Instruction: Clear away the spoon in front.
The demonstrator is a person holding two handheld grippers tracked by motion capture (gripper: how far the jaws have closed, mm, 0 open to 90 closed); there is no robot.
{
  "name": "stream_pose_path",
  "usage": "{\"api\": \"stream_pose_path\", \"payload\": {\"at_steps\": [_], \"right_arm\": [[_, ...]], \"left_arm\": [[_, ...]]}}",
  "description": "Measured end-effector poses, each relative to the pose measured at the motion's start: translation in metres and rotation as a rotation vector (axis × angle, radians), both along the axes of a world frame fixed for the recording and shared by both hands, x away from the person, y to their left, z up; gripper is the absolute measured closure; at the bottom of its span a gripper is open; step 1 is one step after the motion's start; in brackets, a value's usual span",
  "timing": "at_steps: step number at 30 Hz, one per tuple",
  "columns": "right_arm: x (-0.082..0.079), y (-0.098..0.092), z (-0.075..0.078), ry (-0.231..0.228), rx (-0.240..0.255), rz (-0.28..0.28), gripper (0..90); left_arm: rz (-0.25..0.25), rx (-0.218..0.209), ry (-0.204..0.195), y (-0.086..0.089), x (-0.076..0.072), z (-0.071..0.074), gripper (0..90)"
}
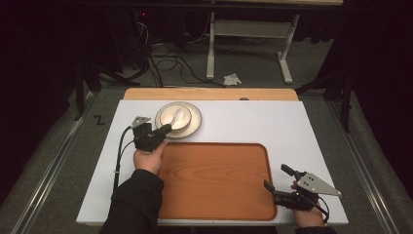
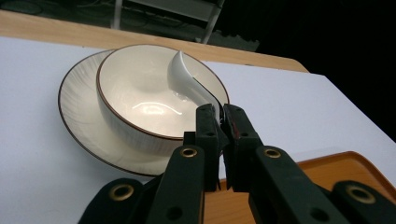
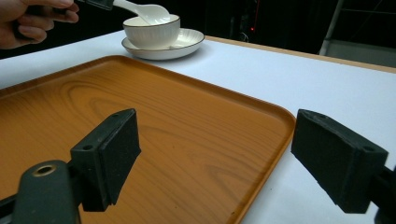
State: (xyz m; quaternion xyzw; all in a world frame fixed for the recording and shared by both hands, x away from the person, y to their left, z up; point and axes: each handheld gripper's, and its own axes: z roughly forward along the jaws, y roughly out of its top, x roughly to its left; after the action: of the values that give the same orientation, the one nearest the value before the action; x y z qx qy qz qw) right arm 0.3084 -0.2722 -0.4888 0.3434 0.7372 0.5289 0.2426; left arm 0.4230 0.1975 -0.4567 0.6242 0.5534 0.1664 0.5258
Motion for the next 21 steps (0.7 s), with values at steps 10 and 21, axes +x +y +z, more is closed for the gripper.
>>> {"api": "stream_pose_path", "payload": {"at_steps": [10, 21], "right_arm": [[0.0, 0.0, 0.0, -0.003, -0.004, 0.002, 16.2], [-0.001, 0.002, 0.0, -0.007, -0.009, 0.005, 16.2]], "left_arm": [[-0.025, 0.042, -0.09, 0.002, -0.027, 0.009, 85.7], [-0.069, 0.063, -0.122, 0.008, -0.067, 0.004, 85.7]]}}
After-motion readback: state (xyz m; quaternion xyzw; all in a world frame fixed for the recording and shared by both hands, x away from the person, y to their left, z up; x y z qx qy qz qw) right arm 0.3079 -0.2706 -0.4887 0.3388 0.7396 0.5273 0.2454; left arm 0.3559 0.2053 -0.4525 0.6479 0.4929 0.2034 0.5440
